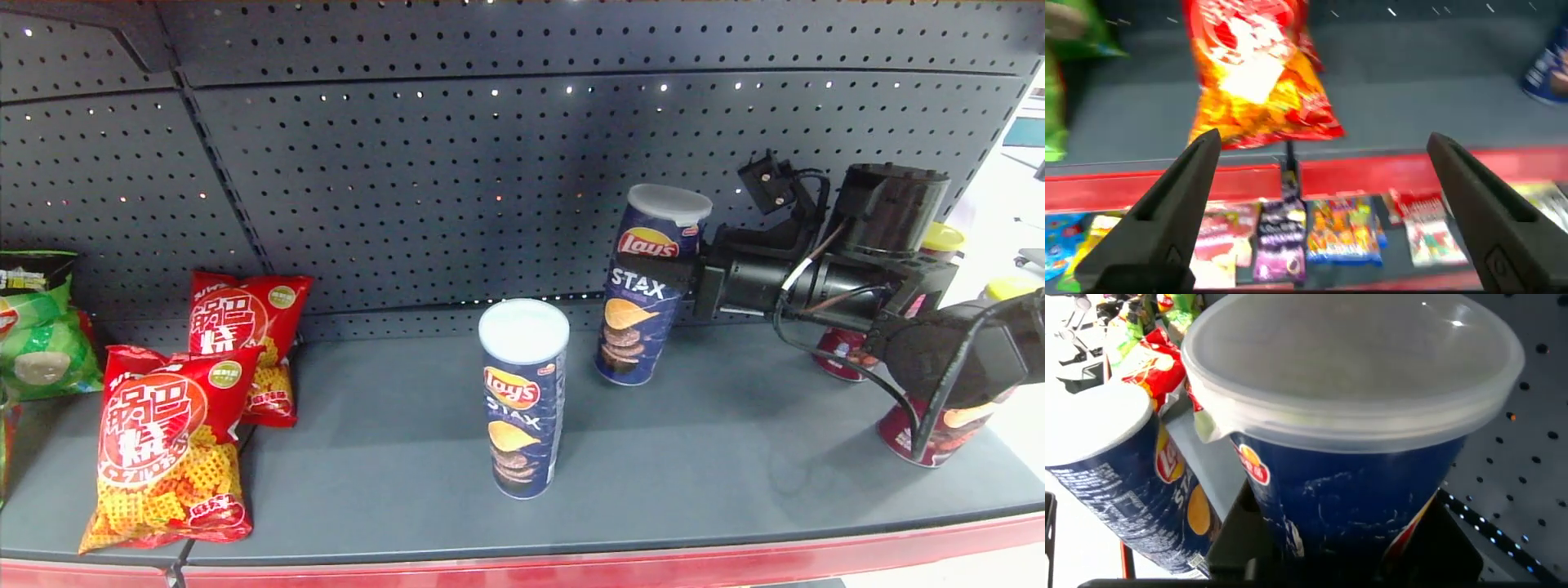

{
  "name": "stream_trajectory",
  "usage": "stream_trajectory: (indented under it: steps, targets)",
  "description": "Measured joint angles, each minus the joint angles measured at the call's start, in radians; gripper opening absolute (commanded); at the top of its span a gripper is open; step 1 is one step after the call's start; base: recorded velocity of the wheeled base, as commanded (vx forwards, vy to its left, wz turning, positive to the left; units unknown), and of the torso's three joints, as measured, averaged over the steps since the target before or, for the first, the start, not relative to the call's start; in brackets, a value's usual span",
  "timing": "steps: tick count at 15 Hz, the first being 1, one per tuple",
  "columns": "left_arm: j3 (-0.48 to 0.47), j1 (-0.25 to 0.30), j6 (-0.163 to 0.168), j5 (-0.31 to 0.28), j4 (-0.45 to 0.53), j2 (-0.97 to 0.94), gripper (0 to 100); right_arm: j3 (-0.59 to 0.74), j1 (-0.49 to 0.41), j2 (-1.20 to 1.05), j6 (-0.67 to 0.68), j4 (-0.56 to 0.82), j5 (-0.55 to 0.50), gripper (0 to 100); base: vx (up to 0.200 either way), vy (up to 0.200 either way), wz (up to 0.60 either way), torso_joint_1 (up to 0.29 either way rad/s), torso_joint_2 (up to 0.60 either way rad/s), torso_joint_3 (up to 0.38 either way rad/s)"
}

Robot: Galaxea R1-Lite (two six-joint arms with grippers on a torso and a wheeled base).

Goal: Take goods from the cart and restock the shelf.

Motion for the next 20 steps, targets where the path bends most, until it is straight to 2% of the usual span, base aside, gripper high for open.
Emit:
stream_trajectory:
  steps: [1,2,9,12,17,20]
  targets:
    - [0.0,0.005,-0.008,0.035,-0.001,-0.013,100,0.003,0.002,-0.002,0.0,0.0,0.0,0,0.0,0.0,0.0,0.0,0.0,0.0]
    - [0.0,0.008,-0.012,0.039,-0.001,-0.022,100,0.005,0.003,-0.003,0.0,0.0,0.0,0,0.0,0.0,0.0,0.0,0.0,0.0]
    - [0.0,0.01,-0.004,0.037,-0.002,-0.038,100,0.044,0.003,-0.01,-0.001,0.0,0.008,0,0.0,0.0,0.0,0.0,0.0,0.0]
    - [0.0,0.01,-0.004,0.036,-0.002,-0.038,100,0.001,0.011,0.006,0.0,-0.001,0.041,0,0.0,0.0,0.0,0.0,0.0,0.0]
    - [0.0,0.01,-0.004,0.036,-0.002,-0.039,100,-0.169,0.012,0.081,0.061,-0.012,0.166,0,0.0,0.0,0.0,0.0,0.0,0.0]
    - [0.0,0.01,-0.004,0.036,-0.002,-0.039,100,-0.242,-0.01,0.169,0.064,-0.059,0.295,0,0.0,0.0,0.0,0.0,0.0,0.0]
